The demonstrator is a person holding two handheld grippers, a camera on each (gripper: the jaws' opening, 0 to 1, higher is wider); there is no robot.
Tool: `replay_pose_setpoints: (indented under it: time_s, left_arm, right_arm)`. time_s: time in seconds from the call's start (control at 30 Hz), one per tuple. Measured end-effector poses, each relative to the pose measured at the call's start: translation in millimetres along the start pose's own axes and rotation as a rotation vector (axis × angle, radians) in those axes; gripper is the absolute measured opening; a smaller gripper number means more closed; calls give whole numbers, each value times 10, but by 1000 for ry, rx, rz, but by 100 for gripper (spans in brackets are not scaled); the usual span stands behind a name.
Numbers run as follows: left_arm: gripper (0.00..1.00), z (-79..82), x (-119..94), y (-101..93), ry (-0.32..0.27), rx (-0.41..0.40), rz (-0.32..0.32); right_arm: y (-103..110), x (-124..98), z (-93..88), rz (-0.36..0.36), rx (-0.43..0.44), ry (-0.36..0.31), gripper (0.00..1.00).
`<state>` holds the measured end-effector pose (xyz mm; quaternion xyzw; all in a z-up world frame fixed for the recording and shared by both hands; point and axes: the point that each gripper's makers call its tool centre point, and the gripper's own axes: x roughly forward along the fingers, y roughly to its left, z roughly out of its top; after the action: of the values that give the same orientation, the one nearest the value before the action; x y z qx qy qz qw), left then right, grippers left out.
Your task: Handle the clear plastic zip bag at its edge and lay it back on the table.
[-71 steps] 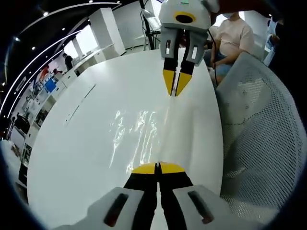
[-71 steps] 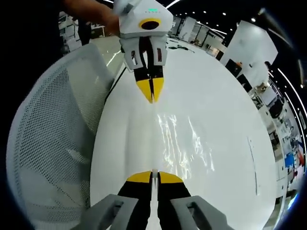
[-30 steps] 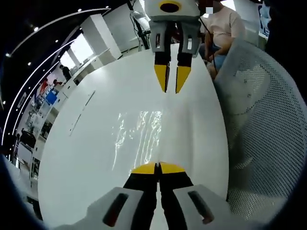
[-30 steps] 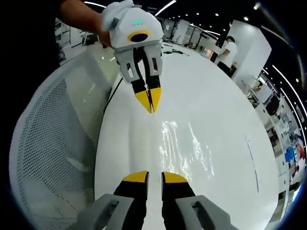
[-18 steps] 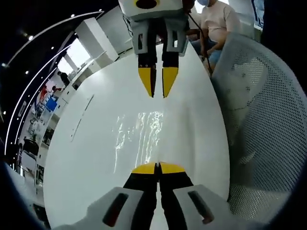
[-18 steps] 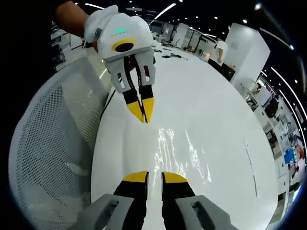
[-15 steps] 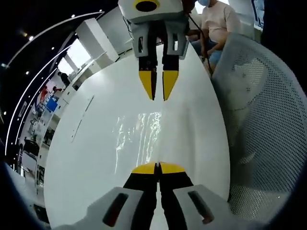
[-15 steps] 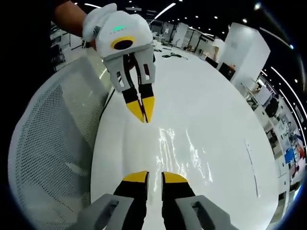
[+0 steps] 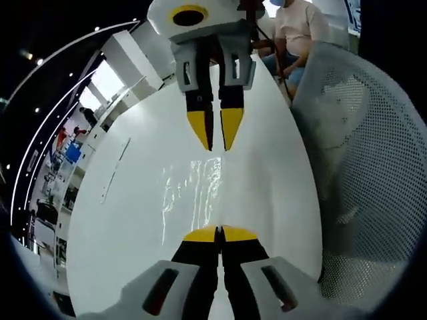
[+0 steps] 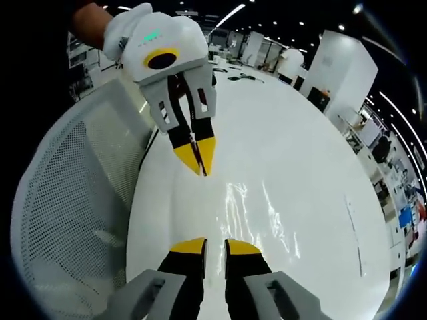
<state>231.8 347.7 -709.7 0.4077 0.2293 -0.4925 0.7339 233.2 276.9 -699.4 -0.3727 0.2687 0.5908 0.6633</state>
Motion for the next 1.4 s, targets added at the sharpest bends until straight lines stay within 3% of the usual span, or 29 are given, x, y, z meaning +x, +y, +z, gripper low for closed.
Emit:
replay_pose_setpoints:
  time_s: [0.43, 0.6, 0.93, 1.4]
  left_arm:
    - [0, 12, -11, 8, -17, -35, 9]
    - [0, -20, -30, -5, -13, -30, 10]
    - [0, 23, -34, 16, -29, -38, 23]
    - [0, 90, -7, 28, -97, -91, 17]
  right_arm:
    - [108, 126, -1, 28, 24, 8, 6]
    - [86, 117, 56, 24, 21, -12, 6]
    - [51, 152, -6, 29, 39, 1, 6]
    - [89, 279, -16, 55, 99, 1, 2]
